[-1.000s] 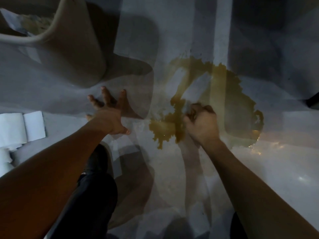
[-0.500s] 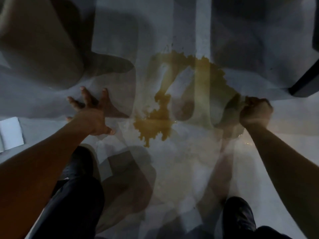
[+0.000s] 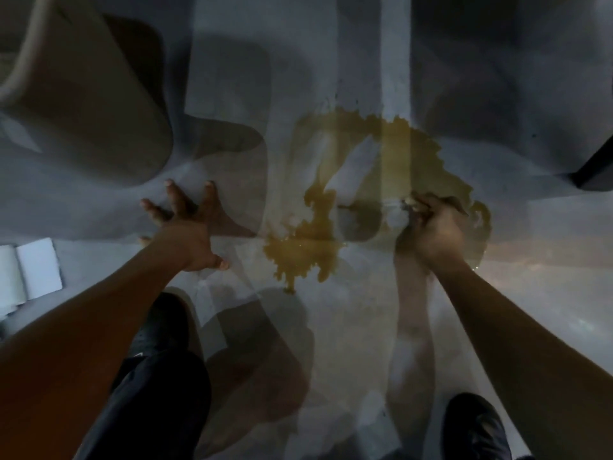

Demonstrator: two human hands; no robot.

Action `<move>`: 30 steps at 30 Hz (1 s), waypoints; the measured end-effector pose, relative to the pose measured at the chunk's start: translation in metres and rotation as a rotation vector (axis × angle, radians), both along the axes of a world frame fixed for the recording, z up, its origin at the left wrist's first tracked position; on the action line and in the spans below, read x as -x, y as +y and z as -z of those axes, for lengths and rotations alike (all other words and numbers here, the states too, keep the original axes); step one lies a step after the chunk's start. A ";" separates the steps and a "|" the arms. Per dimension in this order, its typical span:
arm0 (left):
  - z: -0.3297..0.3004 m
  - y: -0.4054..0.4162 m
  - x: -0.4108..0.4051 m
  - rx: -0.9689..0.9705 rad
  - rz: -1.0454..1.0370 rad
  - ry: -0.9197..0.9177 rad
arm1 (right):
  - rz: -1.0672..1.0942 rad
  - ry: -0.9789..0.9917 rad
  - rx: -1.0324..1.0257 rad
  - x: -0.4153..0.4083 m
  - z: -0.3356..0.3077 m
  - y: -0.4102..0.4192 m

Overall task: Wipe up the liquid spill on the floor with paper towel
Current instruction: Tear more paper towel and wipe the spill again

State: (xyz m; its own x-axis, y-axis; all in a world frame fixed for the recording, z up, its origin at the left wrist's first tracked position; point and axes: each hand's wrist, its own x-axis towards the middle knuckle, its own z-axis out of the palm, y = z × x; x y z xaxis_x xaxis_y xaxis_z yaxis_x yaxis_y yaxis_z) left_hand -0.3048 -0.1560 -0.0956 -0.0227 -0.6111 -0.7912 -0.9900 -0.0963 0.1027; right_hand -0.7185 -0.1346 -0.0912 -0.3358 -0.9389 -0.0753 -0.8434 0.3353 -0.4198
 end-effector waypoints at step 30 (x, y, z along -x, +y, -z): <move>0.004 0.029 -0.016 0.193 -0.076 0.136 | -0.541 -0.069 0.003 -0.148 -0.011 0.010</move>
State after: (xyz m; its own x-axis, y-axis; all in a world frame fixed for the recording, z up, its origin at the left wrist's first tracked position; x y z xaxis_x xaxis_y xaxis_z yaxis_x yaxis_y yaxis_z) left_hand -0.2887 -0.1274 -0.0994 -0.0692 -0.7549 -0.6522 -0.9566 -0.1351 0.2580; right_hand -0.5702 -0.1248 -0.0798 0.2008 -0.9766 -0.0772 -0.8656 -0.1399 -0.4809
